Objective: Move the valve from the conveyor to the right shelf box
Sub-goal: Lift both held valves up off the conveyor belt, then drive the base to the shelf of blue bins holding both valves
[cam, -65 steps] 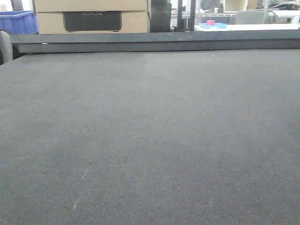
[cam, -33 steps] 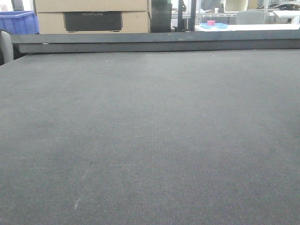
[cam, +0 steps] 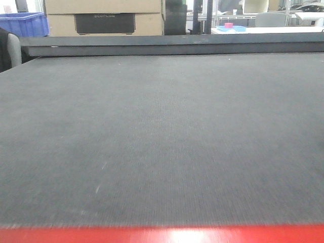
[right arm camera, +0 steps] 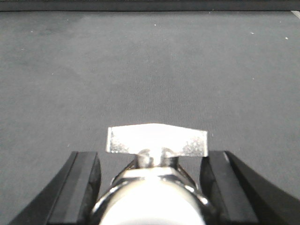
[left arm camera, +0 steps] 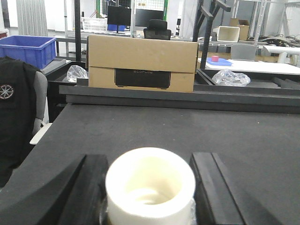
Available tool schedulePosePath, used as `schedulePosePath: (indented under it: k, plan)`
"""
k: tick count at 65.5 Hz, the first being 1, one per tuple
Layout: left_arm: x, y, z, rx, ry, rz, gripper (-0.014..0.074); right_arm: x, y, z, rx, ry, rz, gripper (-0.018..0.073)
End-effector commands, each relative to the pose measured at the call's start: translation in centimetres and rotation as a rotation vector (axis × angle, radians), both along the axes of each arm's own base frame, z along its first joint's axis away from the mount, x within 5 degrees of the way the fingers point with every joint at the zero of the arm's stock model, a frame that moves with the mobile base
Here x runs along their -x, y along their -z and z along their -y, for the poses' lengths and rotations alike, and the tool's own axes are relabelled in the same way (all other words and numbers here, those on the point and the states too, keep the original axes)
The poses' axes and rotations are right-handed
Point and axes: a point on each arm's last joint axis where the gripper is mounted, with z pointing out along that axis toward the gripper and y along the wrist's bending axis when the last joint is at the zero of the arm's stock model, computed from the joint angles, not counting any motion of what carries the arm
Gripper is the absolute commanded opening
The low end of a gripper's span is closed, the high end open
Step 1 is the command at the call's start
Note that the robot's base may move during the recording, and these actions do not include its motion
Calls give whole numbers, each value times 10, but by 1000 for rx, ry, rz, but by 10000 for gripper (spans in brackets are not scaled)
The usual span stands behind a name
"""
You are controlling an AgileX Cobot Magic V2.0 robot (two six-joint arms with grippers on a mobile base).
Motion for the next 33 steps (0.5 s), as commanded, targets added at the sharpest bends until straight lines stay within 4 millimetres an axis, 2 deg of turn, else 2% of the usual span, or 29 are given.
schedulePosePath:
  k: [1, 33]
  plan:
    - [2, -6, -1, 4, -17, 55, -111, 0, -9, 2, 19, 12, 82, -164]
    - [3, -6, -1, 3, -17, 56, -111, 0, -9, 2, 19, 12, 82, -164]
